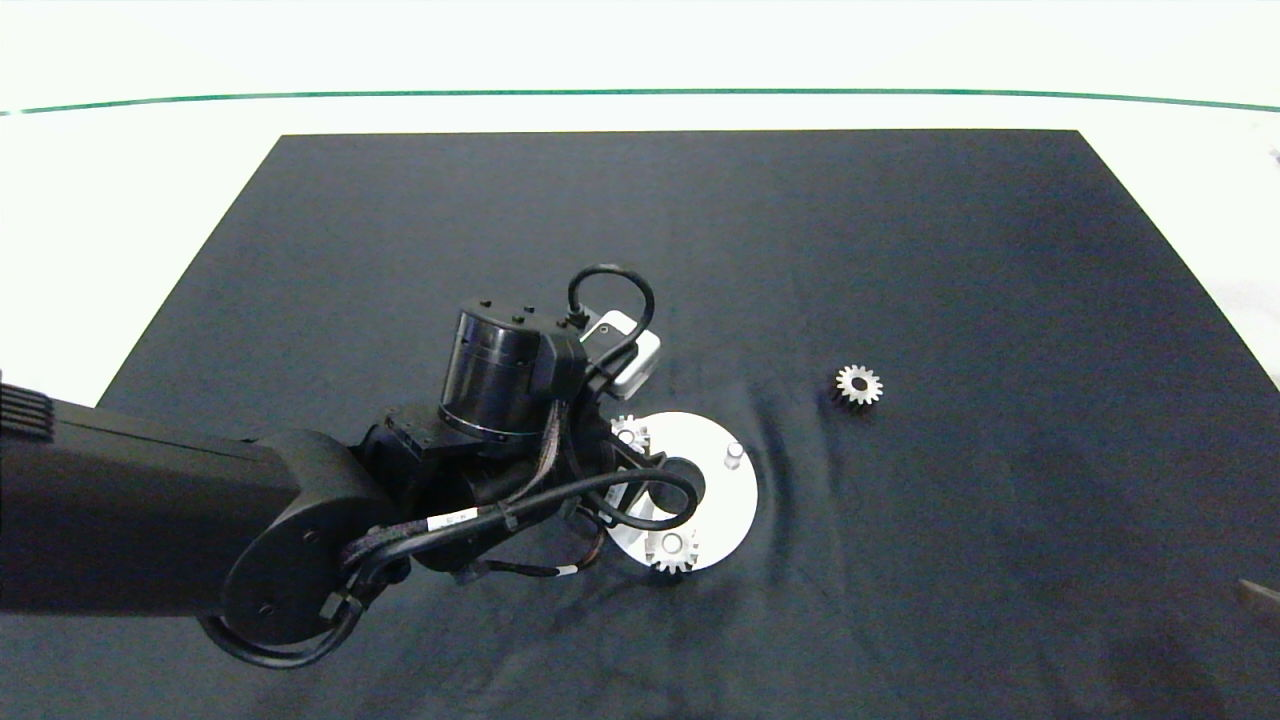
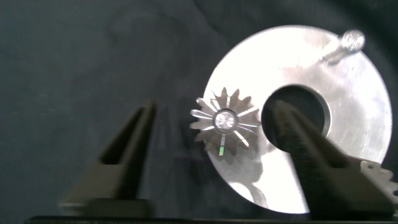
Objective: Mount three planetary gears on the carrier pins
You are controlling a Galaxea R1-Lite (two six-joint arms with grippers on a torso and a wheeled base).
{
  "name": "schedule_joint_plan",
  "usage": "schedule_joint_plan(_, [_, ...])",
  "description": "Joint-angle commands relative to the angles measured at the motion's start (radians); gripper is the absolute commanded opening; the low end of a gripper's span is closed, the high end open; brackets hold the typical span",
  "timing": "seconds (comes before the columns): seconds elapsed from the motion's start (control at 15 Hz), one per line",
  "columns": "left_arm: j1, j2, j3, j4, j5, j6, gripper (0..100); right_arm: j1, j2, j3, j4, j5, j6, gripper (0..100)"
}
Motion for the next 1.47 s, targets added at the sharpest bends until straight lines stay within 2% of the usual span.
schedule_joint_plan(0.07, [0.005, -0.081, 0.0, 0.006, 0.002, -0.004, 100, -0.003, 0.004, -0.006, 0.001, -0.001, -0.001, 100])
schedule_joint_plan(0.2, [0.027, -0.136, 0.008, 0.019, 0.002, -0.005, 100, -0.003, 0.01, -0.006, -0.002, -0.002, -0.004, 100])
schedule_joint_plan(0.33, [0.068, -0.221, 0.011, 0.022, 0.002, -0.034, 100, -0.005, 0.061, -0.023, -0.007, -0.01, -0.009, 100])
schedule_joint_plan(0.4, [0.091, -0.282, 0.009, 0.052, 0.002, -0.048, 100, -0.006, 0.104, -0.044, -0.022, -0.01, -0.01, 100])
schedule_joint_plan(0.53, [0.125, -0.391, 0.008, 0.138, 0.0, -0.091, 100, -0.006, 0.201, -0.077, -0.122, -0.012, -0.026, 100])
schedule_joint_plan(0.6, [0.14, -0.432, 0.008, 0.17, -0.006, -0.111, 100, -0.003, 0.253, -0.086, -0.182, -0.012, -0.036, 100])
schedule_joint_plan(0.67, [0.166, -0.475, 0.009, 0.2, -0.023, -0.117, 100, 0.0, 0.299, -0.101, -0.217, -0.01, -0.059, 100])
schedule_joint_plan(0.73, [0.189, -0.511, 0.011, 0.226, -0.039, -0.119, 100, 0.002, 0.337, -0.129, -0.216, -0.01, -0.098, 100])
schedule_joint_plan(0.8, [0.203, -0.534, 0.013, 0.242, -0.046, -0.12, 100, 0.003, 0.379, -0.149, -0.214, -0.012, -0.128, 100])
schedule_joint_plan(0.87, [0.215, -0.555, 0.013, 0.25, -0.044, -0.145, 100, 0.005, 0.426, -0.169, -0.213, -0.012, -0.147, 100])
schedule_joint_plan(1.0, [0.221, -0.594, 0.011, 0.25, -0.043, -0.185, 100, 0.028, 0.512, -0.199, -0.209, -0.013, -0.156, 100])
schedule_joint_plan(1.2, [0.223, -0.643, 0.011, 0.27, -0.041, -0.186, 100, 0.032, 0.613, -0.271, -0.171, -0.013, -0.156, 100])
schedule_joint_plan(1.47, [0.224, -0.673, 0.011, 0.284, -0.041, -0.185, 100, 0.09, 0.708, -0.382, -0.136, -0.013, -0.159, 100])
